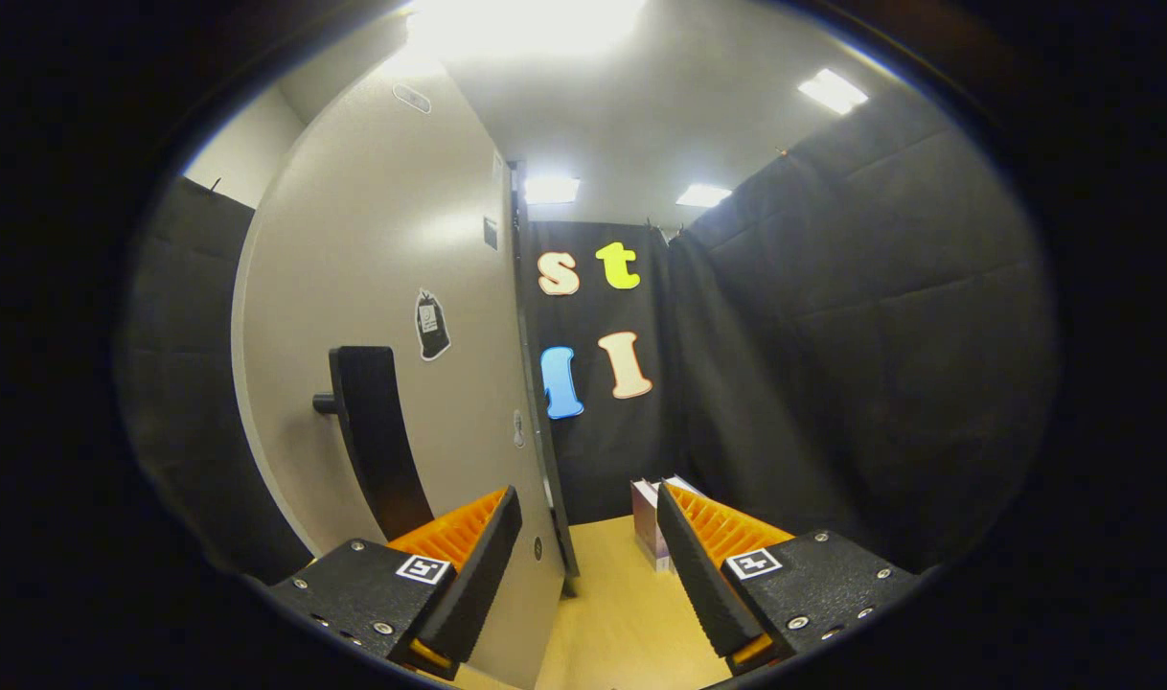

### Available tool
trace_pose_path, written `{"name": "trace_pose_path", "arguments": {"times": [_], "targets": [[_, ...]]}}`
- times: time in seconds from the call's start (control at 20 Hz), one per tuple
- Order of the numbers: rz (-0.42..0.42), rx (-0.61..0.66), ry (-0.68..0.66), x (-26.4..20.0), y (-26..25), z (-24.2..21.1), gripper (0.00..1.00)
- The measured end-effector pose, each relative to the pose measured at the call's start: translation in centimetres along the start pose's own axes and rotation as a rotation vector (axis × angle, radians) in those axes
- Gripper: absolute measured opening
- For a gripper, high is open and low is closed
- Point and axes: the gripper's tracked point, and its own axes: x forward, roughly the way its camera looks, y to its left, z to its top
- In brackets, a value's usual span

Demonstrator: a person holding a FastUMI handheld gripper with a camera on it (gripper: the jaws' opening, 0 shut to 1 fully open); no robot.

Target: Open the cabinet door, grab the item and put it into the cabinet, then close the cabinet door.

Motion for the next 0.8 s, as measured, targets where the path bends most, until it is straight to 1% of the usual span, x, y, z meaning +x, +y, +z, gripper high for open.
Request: {"name": "trace_pose_path", "arguments": {"times": [0.25, 0.6, 0.8], "targets": [[0.070, -0.008, 0.008, 0.3, 3.4, -0.1, 0.89], [0.145, -0.031, 0.006, 1.3, 7.6, -0.2, 0.89], [0.207, -0.027, -0.003, 1.9, 10.5, -0.1, 0.89]]}}
